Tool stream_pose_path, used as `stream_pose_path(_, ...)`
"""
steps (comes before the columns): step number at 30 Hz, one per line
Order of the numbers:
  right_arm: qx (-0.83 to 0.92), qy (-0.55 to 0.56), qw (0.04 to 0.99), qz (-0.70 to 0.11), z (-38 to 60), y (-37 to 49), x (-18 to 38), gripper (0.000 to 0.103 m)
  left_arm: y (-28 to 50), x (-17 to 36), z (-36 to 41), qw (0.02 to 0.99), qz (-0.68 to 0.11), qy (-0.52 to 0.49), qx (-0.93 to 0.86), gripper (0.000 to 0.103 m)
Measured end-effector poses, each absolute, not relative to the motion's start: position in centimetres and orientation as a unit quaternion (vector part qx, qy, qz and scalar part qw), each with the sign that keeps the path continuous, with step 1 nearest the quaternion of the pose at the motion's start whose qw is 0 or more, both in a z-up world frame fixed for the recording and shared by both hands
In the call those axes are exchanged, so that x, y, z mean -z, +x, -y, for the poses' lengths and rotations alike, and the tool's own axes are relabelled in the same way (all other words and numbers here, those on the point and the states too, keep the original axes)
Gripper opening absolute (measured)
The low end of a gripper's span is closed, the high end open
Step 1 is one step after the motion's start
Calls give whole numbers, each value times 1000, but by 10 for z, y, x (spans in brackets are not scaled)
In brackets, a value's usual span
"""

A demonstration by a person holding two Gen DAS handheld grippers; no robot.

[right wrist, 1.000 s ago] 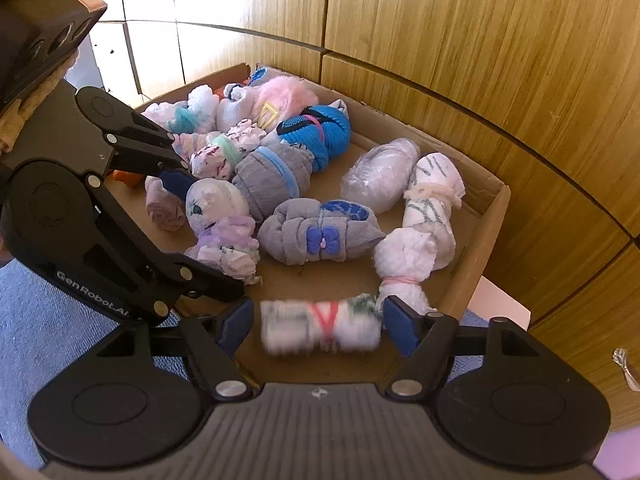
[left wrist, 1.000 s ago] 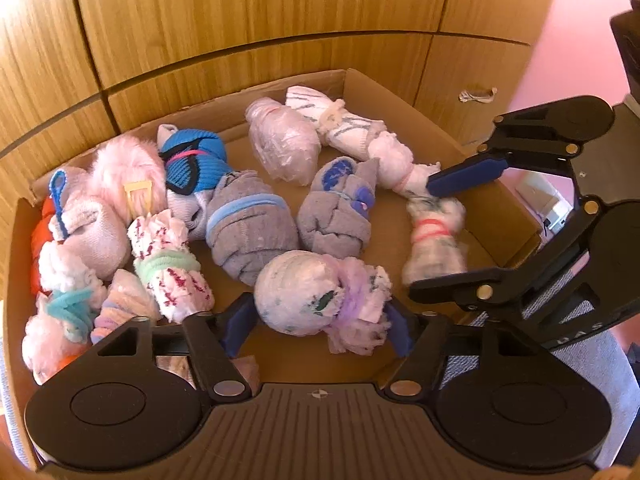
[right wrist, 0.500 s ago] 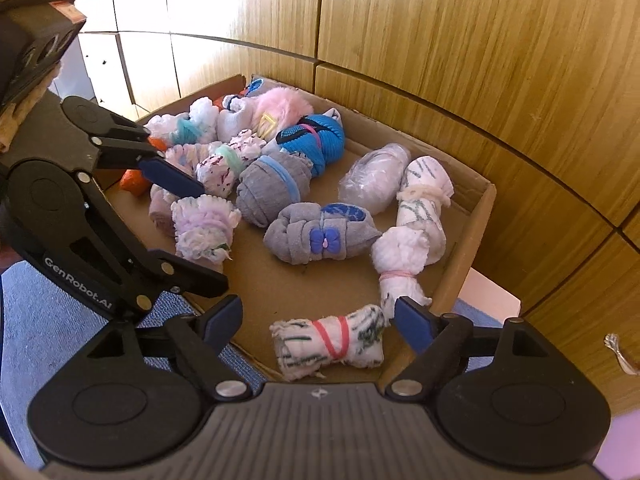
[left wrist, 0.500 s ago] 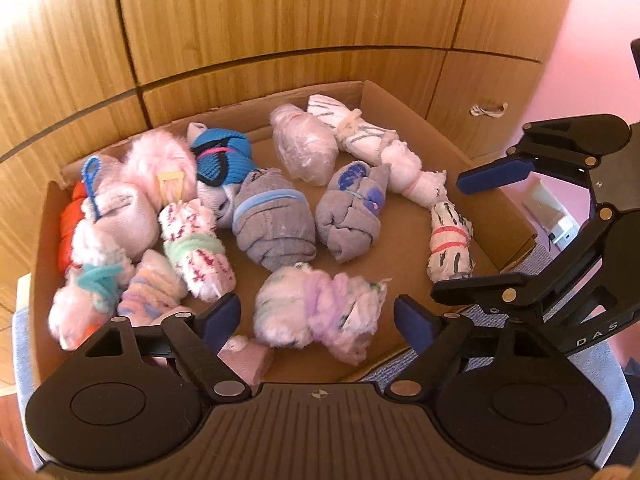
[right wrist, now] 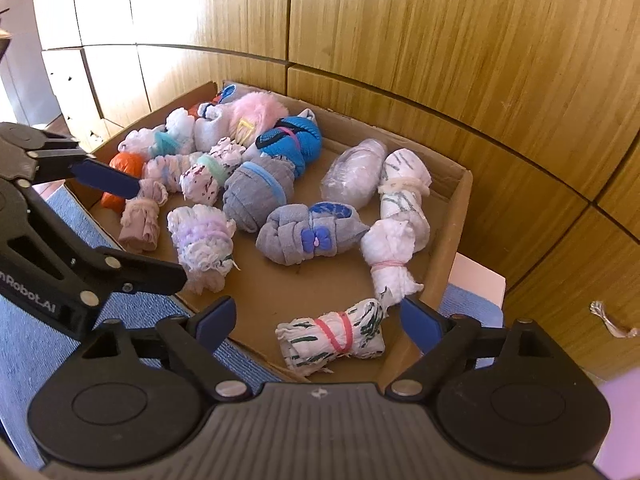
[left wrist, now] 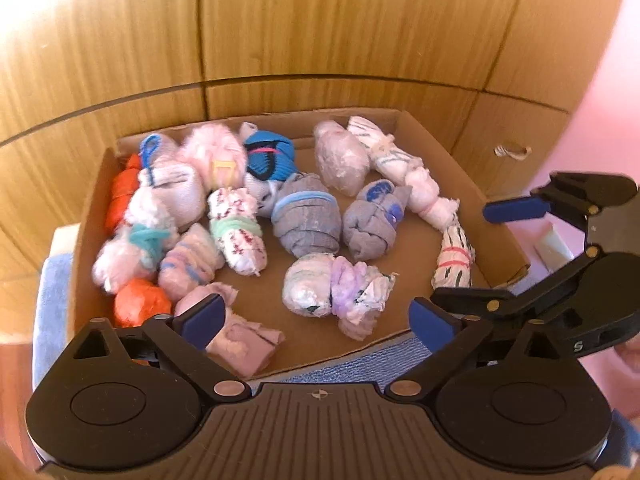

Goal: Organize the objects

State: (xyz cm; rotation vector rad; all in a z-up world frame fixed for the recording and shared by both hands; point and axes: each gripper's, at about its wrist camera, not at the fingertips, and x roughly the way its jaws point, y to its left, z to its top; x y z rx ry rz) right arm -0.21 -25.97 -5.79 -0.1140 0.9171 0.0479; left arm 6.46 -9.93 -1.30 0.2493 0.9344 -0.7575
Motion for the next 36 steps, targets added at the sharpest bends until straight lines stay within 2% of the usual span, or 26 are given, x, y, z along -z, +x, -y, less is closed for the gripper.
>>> stream_pose_path(11, 17, -36, 901, -432, 252, -11, 50, 101, 52, -8, 79, 832, -423, 107, 341, 103)
stream_pose_path(25, 44, -4, 906, -421, 235, -23, 43, 102, 39, -36, 54, 870, -364, 121, 310, 103)
stream_pose_path(36, 26, 20, 913, -407, 215, -26, 44, 102, 38, -35, 42, 896, -329, 137, 265, 103)
